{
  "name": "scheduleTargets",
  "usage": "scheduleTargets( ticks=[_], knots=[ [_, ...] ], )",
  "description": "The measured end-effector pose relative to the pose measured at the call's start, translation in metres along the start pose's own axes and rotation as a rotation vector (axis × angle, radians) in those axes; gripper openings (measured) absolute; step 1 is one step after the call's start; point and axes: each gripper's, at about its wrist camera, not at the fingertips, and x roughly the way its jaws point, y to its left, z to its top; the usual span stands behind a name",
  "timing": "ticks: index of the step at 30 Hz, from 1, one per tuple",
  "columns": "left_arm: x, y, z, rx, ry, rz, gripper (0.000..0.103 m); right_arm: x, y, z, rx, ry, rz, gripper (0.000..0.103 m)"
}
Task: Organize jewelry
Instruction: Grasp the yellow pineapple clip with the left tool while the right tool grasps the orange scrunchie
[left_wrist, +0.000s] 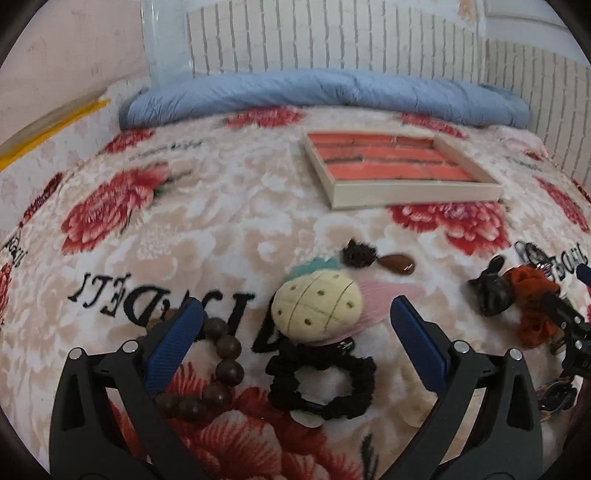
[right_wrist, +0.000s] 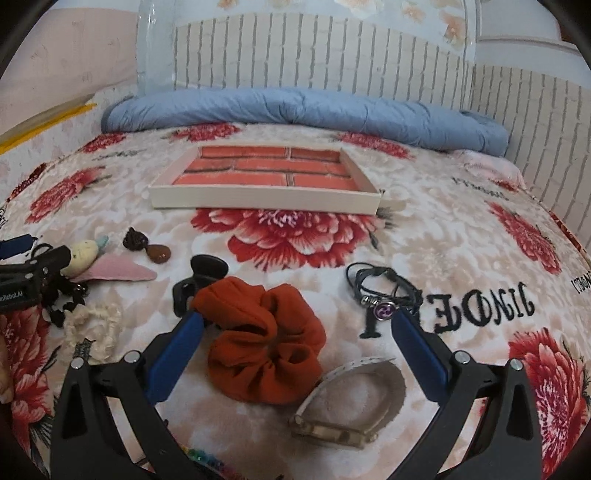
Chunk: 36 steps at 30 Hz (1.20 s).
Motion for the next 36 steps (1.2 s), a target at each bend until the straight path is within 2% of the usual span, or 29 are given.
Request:
scheduleTargets(
  ticks=[9, 13, 15, 20, 22, 26, 31, 36],
  knots=[
    [0.021, 0.0, 0.005, 0.019, 0.064, -0.032, 0.097, 0.024, -0.001, 0.004, -0.001, 0.09, 0.015, 0.097],
    [0.031, 0.001, 0.007, 0.017, 0.093, -0.035, 0.093, 0.032, -0.005, 0.004, 0.016, 0.124, 0.048, 0.084],
    [0.036, 0.003, 0.007, 0.009, 0.113, -0.044, 0.087, 0.036, -0.006, 0.004, 0.024, 0.144, 0.069, 0.077],
    [0.044, 0.002, 0.004, 0.006, 0.144, -0.082, 0.078, 0.041, -0.003, 0.004, 0.02, 0.168, 0.095, 0.052],
    [0.044, 0.001, 0.004, 0.008, 0.143, -0.092, 0.074, 0.042, -0.002, 0.004, 0.016, 0.173, 0.094, 0.049],
    [0.042, -0.002, 0.003, 0.021, 0.141, -0.122, 0.06, 0.04, 0.001, 0.005, -0.003, 0.174, 0.104, 0.039],
    [0.04, -0.002, 0.003, 0.017, 0.134, -0.124, 0.057, 0.035, 0.002, 0.004, -0.023, 0.167, 0.113, 0.031],
    [0.036, 0.002, 0.003, -0.001, 0.128, -0.135, 0.055, 0.029, -0.005, 0.008, -0.006, 0.146, 0.124, 0.027]
  ],
)
